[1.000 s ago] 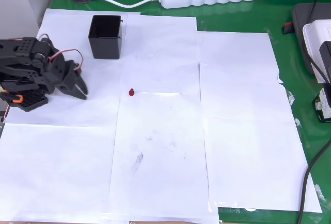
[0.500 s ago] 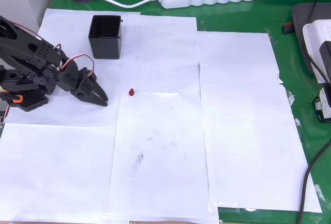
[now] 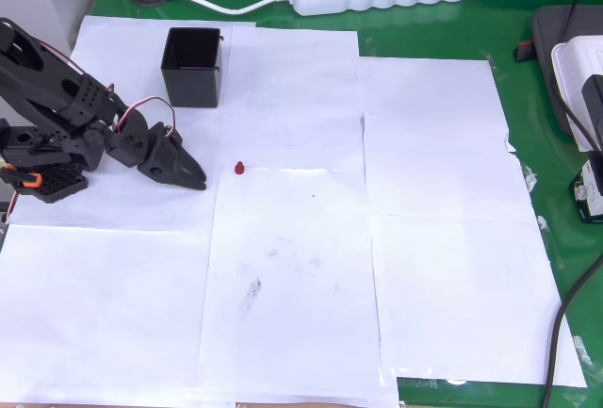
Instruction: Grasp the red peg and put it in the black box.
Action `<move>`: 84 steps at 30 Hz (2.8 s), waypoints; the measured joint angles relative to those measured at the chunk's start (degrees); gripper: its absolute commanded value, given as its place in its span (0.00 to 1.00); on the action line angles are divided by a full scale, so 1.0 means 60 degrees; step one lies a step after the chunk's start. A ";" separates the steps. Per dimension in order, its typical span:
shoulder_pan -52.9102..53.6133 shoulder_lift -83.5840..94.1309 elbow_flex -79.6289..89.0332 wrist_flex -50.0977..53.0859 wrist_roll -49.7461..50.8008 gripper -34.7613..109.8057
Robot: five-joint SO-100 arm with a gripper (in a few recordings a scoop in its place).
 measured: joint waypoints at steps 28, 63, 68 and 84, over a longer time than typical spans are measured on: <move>-0.0073 0.1392 0.0000 -0.2095 0.0542 0.32; 0.0000 0.3999 0.0015 -0.5200 0.0732 0.38; 0.0059 0.4087 0.0015 -0.5317 0.0732 0.48; 0.0073 0.4658 0.0015 -0.5771 0.0454 0.50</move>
